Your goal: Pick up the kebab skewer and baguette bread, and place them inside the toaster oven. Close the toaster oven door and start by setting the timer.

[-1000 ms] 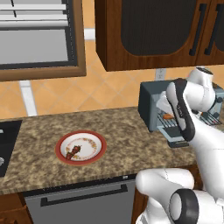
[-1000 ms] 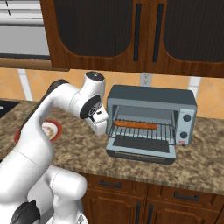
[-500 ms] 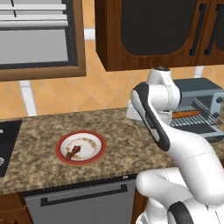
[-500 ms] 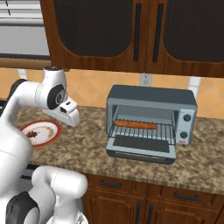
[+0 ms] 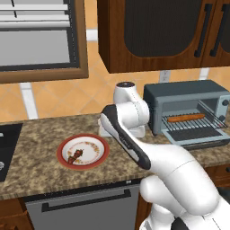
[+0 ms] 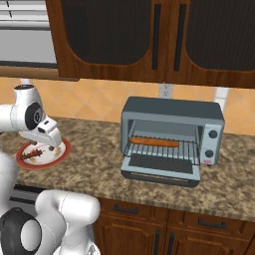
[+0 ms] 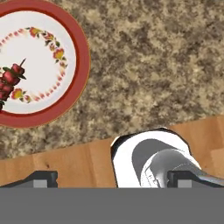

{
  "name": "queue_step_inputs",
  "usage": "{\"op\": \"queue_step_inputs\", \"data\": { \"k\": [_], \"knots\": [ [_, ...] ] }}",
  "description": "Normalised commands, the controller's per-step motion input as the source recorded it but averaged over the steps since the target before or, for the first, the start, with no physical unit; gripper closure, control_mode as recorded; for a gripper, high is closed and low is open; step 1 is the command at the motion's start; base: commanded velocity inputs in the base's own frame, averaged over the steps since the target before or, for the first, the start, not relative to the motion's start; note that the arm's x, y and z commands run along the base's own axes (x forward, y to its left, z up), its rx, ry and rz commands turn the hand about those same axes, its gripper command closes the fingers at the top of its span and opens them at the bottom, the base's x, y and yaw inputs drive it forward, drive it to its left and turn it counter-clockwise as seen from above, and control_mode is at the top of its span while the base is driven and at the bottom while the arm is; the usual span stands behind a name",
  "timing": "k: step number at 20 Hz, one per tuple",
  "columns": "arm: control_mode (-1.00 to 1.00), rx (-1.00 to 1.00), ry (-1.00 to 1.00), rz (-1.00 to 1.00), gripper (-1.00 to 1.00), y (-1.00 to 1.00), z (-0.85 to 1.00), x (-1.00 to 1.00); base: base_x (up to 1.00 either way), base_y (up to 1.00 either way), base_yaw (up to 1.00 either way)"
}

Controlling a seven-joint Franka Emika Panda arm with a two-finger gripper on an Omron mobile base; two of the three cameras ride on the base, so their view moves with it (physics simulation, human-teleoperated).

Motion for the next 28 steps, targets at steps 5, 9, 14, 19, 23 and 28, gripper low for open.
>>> {"op": "queue_step_inputs", "data": {
  "k": [5, 9, 14, 19, 23, 28],
  "knots": [
    [-1.00, 0.01, 0.00, -0.05, -1.00, 1.00, -0.40, 0.03, 0.00, 0.00, 0.00],
    [-1.00, 0.05, 0.01, -0.21, -1.00, 0.96, -0.33, 0.40, 0.00, 0.00, 0.00],
    [-1.00, 0.01, 0.02, -0.13, -1.00, 0.82, -0.45, 0.57, 0.00, 0.00, 0.00],
    [-1.00, 0.02, 0.00, -0.14, -1.00, 0.68, -0.27, 0.24, 0.00, 0.00, 0.00],
    [-1.00, 0.04, 0.00, -0.05, -1.00, 0.26, -0.21, 0.03, 0.00, 0.00, 0.00],
    [-1.00, 0.00, 0.00, 0.00, -1.00, 0.00, -0.18, 0.17, 0.00, 0.00, 0.00]
  ]
}}
